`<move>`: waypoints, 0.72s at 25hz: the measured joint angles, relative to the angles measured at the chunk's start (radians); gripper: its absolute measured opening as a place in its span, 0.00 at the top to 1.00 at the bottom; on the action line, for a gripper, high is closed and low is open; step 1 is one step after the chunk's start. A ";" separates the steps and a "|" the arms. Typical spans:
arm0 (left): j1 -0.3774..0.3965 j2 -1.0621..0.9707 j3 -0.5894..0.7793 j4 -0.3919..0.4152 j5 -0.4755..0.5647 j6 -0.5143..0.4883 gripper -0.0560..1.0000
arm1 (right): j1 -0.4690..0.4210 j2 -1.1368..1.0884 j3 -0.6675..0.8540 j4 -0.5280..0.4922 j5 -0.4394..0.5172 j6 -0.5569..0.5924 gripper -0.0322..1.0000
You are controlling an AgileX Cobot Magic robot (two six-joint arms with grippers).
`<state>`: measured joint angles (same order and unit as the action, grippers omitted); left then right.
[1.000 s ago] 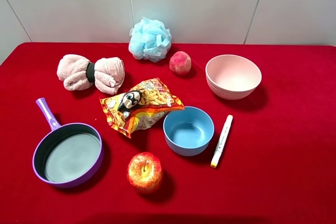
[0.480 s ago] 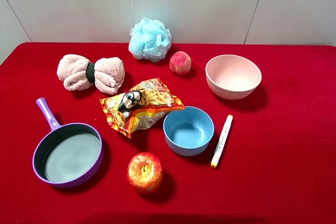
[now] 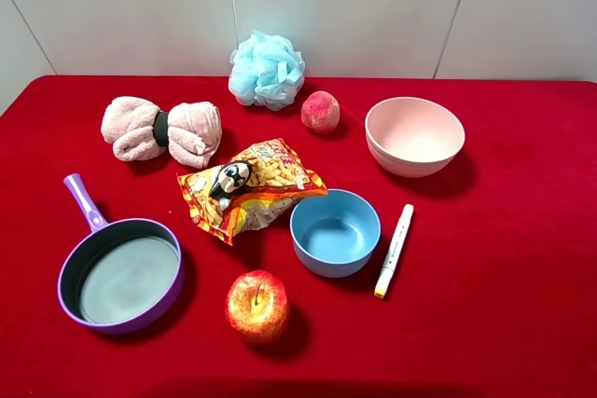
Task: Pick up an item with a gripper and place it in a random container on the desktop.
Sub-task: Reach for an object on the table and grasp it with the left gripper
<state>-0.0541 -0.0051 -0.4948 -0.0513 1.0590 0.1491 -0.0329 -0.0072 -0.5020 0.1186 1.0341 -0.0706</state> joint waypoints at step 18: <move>0.000 0.438 -0.105 -0.001 -0.073 0.003 0.05 | 0.000 0.000 0.000 0.000 0.000 0.000 0.30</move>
<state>-0.0541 0.4329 -0.5996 -0.0522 0.9865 0.1521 -0.0329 -0.0072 -0.5020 0.1186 1.0341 -0.0706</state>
